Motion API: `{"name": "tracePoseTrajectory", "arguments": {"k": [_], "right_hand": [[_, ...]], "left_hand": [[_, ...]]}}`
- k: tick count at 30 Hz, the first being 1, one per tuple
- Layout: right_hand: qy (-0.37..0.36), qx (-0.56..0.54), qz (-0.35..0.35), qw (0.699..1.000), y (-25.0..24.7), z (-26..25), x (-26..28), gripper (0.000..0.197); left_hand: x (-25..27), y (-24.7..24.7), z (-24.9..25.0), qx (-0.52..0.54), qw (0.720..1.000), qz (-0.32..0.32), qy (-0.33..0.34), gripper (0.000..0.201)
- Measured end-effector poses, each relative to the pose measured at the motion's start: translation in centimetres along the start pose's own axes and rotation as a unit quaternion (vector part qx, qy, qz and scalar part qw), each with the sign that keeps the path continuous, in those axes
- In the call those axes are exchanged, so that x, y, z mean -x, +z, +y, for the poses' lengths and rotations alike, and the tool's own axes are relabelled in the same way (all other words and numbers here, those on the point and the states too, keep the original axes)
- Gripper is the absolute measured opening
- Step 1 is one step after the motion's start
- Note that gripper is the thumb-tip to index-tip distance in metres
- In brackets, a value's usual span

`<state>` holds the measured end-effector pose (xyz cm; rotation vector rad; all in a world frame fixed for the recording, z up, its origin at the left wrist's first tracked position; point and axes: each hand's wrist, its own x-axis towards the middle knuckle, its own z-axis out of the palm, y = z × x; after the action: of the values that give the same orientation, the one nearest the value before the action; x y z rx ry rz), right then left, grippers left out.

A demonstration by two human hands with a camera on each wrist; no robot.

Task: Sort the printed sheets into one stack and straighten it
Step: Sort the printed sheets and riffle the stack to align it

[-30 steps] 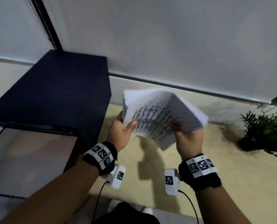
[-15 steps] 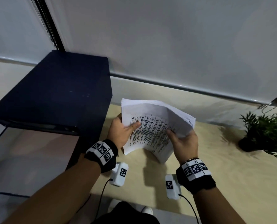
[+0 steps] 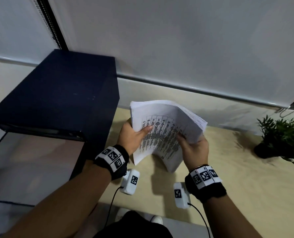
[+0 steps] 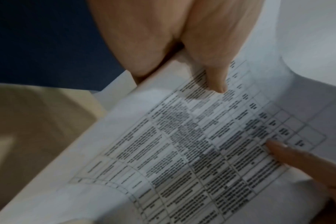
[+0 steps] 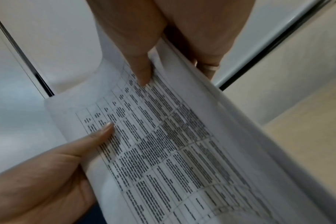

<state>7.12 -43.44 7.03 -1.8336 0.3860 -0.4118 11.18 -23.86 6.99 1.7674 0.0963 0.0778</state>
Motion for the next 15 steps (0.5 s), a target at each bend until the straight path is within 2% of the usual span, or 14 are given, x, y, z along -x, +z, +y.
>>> {"name": "tracePoseTrajectory", "arguments": {"k": [4, 7, 9, 12, 15], "right_hand": [[-0.013, -0.03, 0.02, 0.999, -0.4, 0.0, -0.2, 0.016], [-0.01, -0.047, -0.002, 0.999, -0.7, -0.1, -0.2, 0.022], [0.001, -0.082, -0.016, 0.996, -0.9, 0.0, -0.2, 0.032], [-0.016, -0.146, 0.006, 0.989, -1.3, -1.3, -0.6, 0.06], [-0.049, -0.187, 0.007, 0.981, -1.3, -2.4, -0.8, 0.071]], "left_hand": [[0.0, -0.3, 0.1, 0.021, 1.0, 0.007, 0.019, 0.016], [0.2, -0.6, 0.0, 0.012, 0.999, -0.025, 0.024, 0.017], [0.2, -0.9, -0.4, 0.009, 0.999, -0.041, 0.016, 0.03], [0.0, -1.3, -0.2, 0.078, 0.996, -0.027, 0.031, 0.061], [0.2, -0.9, 1.1, 0.151, 0.986, -0.031, 0.06, 0.073]]}}
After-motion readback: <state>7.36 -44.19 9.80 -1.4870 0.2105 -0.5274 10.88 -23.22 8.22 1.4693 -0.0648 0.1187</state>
